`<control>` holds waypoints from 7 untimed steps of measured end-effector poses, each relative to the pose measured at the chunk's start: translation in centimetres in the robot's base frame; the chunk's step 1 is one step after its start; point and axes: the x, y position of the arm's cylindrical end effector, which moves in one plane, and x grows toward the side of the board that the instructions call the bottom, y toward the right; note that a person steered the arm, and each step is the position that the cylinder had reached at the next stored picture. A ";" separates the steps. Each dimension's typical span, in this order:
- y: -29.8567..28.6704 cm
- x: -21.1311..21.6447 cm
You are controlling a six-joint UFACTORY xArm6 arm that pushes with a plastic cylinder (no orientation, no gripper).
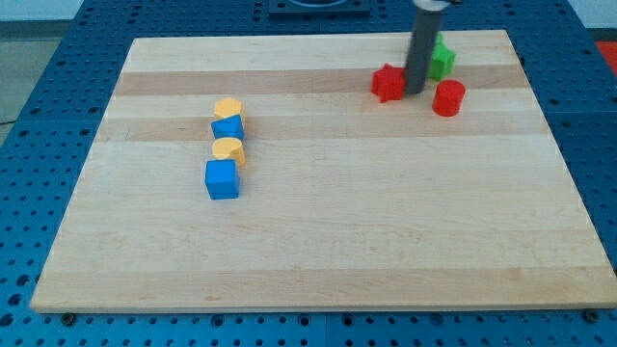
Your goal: Push the red circle into the red star
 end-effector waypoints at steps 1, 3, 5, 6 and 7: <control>0.0 -0.1; 12.9 0.4; 11.1 5.8; 8.6 2.9; 6.2 1.5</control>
